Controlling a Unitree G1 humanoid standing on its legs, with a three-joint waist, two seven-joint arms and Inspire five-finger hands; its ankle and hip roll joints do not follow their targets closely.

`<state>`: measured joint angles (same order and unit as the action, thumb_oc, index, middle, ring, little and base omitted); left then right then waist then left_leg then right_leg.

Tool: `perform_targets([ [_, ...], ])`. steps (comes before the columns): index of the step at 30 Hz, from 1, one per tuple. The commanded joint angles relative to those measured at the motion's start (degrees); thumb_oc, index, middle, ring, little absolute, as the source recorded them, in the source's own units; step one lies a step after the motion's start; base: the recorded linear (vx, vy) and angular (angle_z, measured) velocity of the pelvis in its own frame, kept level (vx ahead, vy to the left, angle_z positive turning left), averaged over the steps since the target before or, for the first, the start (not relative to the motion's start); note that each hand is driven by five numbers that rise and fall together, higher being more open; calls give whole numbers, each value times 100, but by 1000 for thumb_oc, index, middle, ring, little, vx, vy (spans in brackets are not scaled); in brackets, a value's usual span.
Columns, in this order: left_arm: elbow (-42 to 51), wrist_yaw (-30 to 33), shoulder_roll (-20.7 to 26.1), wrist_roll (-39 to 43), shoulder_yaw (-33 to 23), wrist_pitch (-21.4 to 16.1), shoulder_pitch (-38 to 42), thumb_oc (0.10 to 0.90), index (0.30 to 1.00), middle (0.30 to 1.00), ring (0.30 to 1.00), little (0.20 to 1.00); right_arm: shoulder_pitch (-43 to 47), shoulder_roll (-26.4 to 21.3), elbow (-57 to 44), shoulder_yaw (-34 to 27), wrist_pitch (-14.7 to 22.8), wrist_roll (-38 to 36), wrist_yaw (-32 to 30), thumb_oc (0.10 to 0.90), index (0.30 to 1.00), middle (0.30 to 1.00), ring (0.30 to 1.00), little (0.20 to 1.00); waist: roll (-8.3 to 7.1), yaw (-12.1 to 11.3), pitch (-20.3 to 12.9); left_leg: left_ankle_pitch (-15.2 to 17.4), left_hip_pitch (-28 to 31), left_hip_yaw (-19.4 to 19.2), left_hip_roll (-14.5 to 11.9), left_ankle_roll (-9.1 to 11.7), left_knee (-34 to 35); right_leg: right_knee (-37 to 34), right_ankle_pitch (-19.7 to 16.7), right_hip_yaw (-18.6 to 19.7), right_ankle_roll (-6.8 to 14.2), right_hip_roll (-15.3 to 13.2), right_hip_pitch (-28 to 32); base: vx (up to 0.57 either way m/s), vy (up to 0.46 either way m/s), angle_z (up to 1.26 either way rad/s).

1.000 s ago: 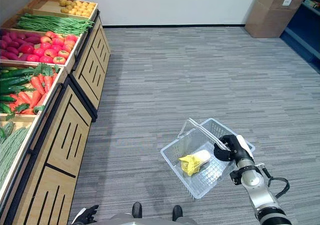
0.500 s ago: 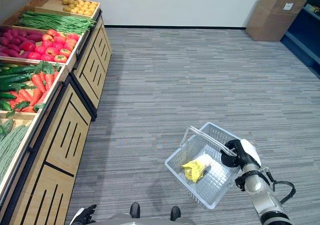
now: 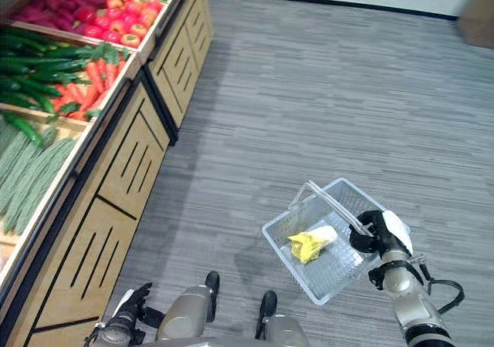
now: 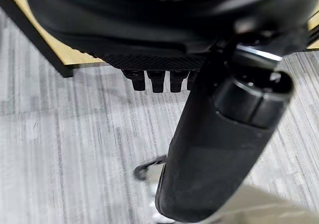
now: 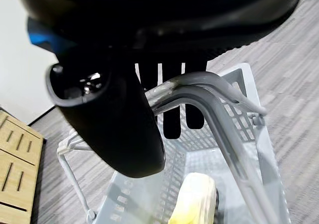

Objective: Get the vegetables into the basket

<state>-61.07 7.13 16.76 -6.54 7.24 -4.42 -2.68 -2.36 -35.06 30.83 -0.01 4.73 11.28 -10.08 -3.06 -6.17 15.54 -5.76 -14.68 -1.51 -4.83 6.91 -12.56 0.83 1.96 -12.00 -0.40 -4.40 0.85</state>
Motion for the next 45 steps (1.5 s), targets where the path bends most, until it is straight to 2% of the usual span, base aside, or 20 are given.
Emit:
perform_targets([
  [1, 118, 151, 272, -23, 68, -128, -73, 900, 1000, 1000, 1000, 1000, 334, -551, -830, -748, 500, -202, -713, 400, 300, 300, 300, 300, 22, 15, -453, -377, -170, -263, -435, -115, 583, 708, 471, -133, 488, -121, 300, 334, 159, 10],
  [3, 109, 176, 275, -64, 93, -124, -112, 900, 1000, 1000, 1000, 1000, 314, -503, -729, -712, 486, -218, -742, 400, 300, 300, 300, 300, 25, -43, -486, -522, -184, -220, -507, -66, 806, 637, 512, -25, 537, -155, 497, 326, 174, -5],
  [8, 43, 205, 370, -159, 106, -108, -91, 900, 1000, 1000, 1000, 1000, 188, -307, -739, -677, 426, -165, -658, 400, 300, 300, 300, 300, -123, -65, -605, -347, -87, -449, -327, -223, 755, 566, 439, 156, 708, -396, 654, 267, 212, -42],
  [11, 104, 219, 465, -129, 104, -126, -25, 900, 1000, 1000, 1000, 1000, 342, -167, -598, -548, 388, -199, -704, 400, 300, 300, 300, 300, -284, -84, -660, 60, -68, -643, -5, -533, 529, 987, -137, 391, 915, -765, 363, 245, 277, -25],
  [12, 106, 218, 468, -129, 100, -125, -26, 900, 1000, 1000, 1000, 1000, 348, -164, -597, -544, 387, -199, -705, 400, 300, 300, 300, 300, -297, -97, -670, 72, -81, -666, -1, -541, 516, 1011, -129, 416, 924, -779, 333, 193, 298, -25],
  [14, 226, 234, 554, -51, 76, -131, -4, 900, 1000, 1000, 1000, 1000, 597, -91, -616, -376, 370, -201, -735, 400, 300, 300, 300, 300, -305, -110, -563, 404, 97, -828, 219, -815, 433, 2072, -924, 374, 975, -1108, -184, 204, 386, -25],
  [17, 324, 253, 648, 15, 49, -116, 17, 900, 1000, 1000, 1000, 1000, 766, -82, -543, -233, 332, -176, -714, 400, 300, 300, 300, 300, -84, 71, -341, 665, 694, -947, 310, -999, 569, 3056, -1034, 244, 850, -1114, -936, 243, 359, -38],
  [20, 176, 309, 657, 64, 32, -139, 144, 900, 1000, 1000, 1000, 1000, 857, -115, -510, -232, 328, -205, -705, 400, 300, 300, 300, 300, -47, 230, -173, 794, 1031, -910, 394, -957, 702, 2482, -798, -26, 793, -946, -1444, 275, 103, -17],
  [21, 86, 332, 622, 24, 57, -138, 219, 900, 1000, 1000, 1000, 1000, 866, -129, -529, -273, 332, -253, -755, 400, 300, 300, 300, 300, -78, 351, -80, 958, 1198, -804, 454, -881, 695, 1729, -838, -22, 851, -905, -1617, 377, -88, 4],
  [24, 31, 324, 566, -50, 52, -142, 291, 900, 1000, 1000, 1000, 1000, 754, -136, -560, -325, 349, -260, -783, 400, 300, 300, 300, 300, -147, 538, -70, 1221, 1502, -596, 547, -769, 674, 550, -1193, 397, 1039, -743, -1812, 399, -142, 39],
  [26, -27, 271, 490, -142, 37, -154, 255, 900, 1000, 1000, 1000, 1000, 504, -164, -499, -452, 348, -232, -733, 400, 300, 300, 300, 300, -170, 628, -141, 1445, 1649, -353, 599, -688, 522, 494, -1168, 829, 1057, -620, -1803, 406, -158, 83],
  [29, -58, 270, 411, -145, 20, -152, 163, 900, 1000, 1000, 1000, 1000, 413, -191, -531, -504, 364, -247, -666, 400, 300, 300, 300, 300, -187, 636, -202, 1546, 1675, -295, 594, -624, 333, 553, -1197, 792, 977, -540, -1711, 296, -174, 103],
  [31, -163, 291, 290, 1, -39, -119, 128, 900, 1000, 1000, 1000, 1000, 254, -252, -537, -634, 437, -369, -654, 400, 300, 300, 300, 300, -153, 669, -239, 1378, 1553, -41, 377, -439, -199, 855, -868, 659, 751, -261, -1635, 403, -338, 60],
  [33, -165, 290, 273, 8, -24, -117, 129, 900, 1000, 1000, 1000, 1000, 247, -283, -530, -648, 456, -384, -662, 400, 300, 300, 300, 300, -149, 682, -241, 1331, 1453, -2, 328, -391, -440, 921, -779, 634, 688, -211, -1620, 189, -190, 19],
  [38, -34, 269, 269, 100, 83, -114, 204, 900, 1000, 1000, 1000, 1000, 70, -432, -445, -803, 541, -523, -695, 400, 300, 300, 300, 300, -168, 669, -75, 227, 653, 188, 26, -209, -2316, 1227, -253, 584, 192, 125, -1314, 205, -243, -8],
  [40, 9, 265, 266, 104, 122, -93, 218, 900, 1000, 1000, 1000, 1000, -18, -422, -408, -864, 505, -544, -724, 400, 300, 300, 300, 300, -200, 660, -19, 96, 387, 73, -76, -252, -2577, 1166, -152, 518, 106, 173, -1130, 198, -236, 34],
  [41, 44, 297, 264, 108, 169, -75, 272, 900, 1000, 1000, 1000, 1000, -137, -361, -576, -956, 491, -568, -741, 400, 300, 300, 300, 300, -222, 625, 40, 304, -111, -39, 19, -302, -2470, 1053, -82, 514, 133, 155, -935, 388, -156, 36],
  [43, -7, 350, 284, 76, 162, -82, 257, 900, 1000, 1000, 1000, 1000, -63, -339, -503, -906, 496, -510, -816, 400, 300, 300, 300, 300, -161, 482, 13, 390, -596, -221, 33, -395, -1149, 941, 93, 592, 206, 253, -693, 438, -9, 34],
  [44, -21, 368, 288, 61, 147, -86, 233, 900, 1000, 1000, 1000, 1000, -56, -326, -472, -875, 500, -492, -835, 400, 300, 300, 300, 300, -102, 413, -10, 163, -637, -200, -11, -376, -608, 929, 170, 638, 221, 341, -596, 489, 147, -12],
  [45, -70, 391, 274, 34, 129, -79, 177, 900, 1000, 1000, 1000, 1000, -12, -318, -380, -785, 516, -466, -852, 400, 300, 300, 300, 300, -14, 271, -71, -414, -544, -45, -97, -293, 438, 884, 325, 762, 233, 486, -289, 401, 120, -73],
])
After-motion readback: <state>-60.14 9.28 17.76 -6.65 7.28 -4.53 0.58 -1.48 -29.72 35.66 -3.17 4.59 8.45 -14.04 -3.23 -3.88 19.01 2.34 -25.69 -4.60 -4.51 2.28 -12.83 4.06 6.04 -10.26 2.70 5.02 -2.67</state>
